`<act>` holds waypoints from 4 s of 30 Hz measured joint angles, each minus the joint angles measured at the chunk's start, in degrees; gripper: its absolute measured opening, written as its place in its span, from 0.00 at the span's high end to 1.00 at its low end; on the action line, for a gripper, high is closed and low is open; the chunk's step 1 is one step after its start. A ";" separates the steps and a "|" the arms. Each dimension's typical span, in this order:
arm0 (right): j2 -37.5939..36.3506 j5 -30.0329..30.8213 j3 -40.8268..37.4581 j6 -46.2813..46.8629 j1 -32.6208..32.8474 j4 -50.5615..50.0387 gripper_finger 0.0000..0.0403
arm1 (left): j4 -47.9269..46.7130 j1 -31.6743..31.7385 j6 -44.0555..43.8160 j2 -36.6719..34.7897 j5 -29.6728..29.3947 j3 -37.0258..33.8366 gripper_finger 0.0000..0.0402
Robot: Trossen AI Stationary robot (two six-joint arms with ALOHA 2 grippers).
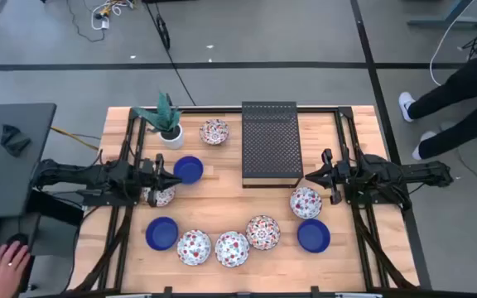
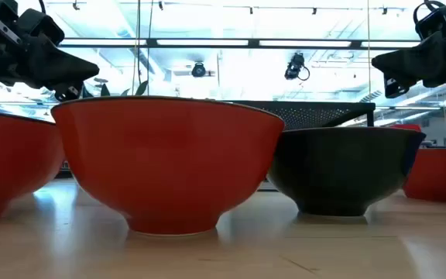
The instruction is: Pick & Place Mini bowls
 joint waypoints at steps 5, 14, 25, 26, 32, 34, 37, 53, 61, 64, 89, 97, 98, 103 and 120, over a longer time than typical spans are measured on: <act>0.01 0.00 0.00 -0.02 0.01 0.00 0.92 | 0.02 0.02 0.00 0.00 0.00 0.00 0.93; 0.01 0.00 0.00 -0.01 0.02 0.00 0.92 | 0.00 0.00 -0.02 0.00 0.00 0.00 0.93; 0.02 0.00 -0.02 -0.02 0.01 0.00 0.92 | 0.01 0.00 -0.01 0.00 0.00 -0.01 0.93; 0.01 0.00 -0.01 -0.02 0.01 0.00 0.92 | 0.01 0.02 -0.01 0.00 0.00 0.00 0.93; 0.01 0.00 0.00 -0.01 0.00 0.00 0.92 | 0.00 0.02 -0.02 0.00 0.00 -0.02 0.93; 0.00 0.00 -0.01 0.00 0.01 0.00 0.92 | 0.01 0.01 -0.01 0.00 0.00 0.00 0.93; 0.01 0.00 -0.01 -0.01 0.00 0.00 0.92 | 0.01 0.02 -0.01 0.00 0.00 -0.01 0.93; 0.02 0.02 0.00 0.00 0.00 0.02 0.92 | 0.03 0.01 0.00 0.00 0.00 -0.01 0.93; 0.01 -0.69 0.00 21.97 0.35 7.25 0.92 | 0.04 0.00 -0.02 0.00 0.00 -0.01 0.93; 0.04 1.77 -0.02 34.97 0.41 11.46 0.92 | 0.20 0.02 0.11 0.00 -0.50 0.00 0.93; 42.84 17.20 41.46 3.76 25.46 -14.10 0.97 | 3.47 0.01 -3.55 -0.02 -6.29 0.00 0.93; 61.28 18.00 57.71 22.04 27.91 -46.87 0.87 | 3.45 0.00 -4.52 0.00 -6.29 -0.02 0.93; 63.02 18.01 58.08 24.30 27.91 -48.42 0.84 | 3.45 0.00 -4.52 0.00 -6.29 0.00 0.94; 71.64 17.42 58.10 32.89 27.89 -52.44 0.69 | 3.38 0.00 -4.47 0.00 -6.29 -0.01 0.96; 88.55 13.43 58.01 41.06 24.99 -54.50 0.58 | 2.53 0.00 -4.34 0.68 -6.36 -0.01 0.97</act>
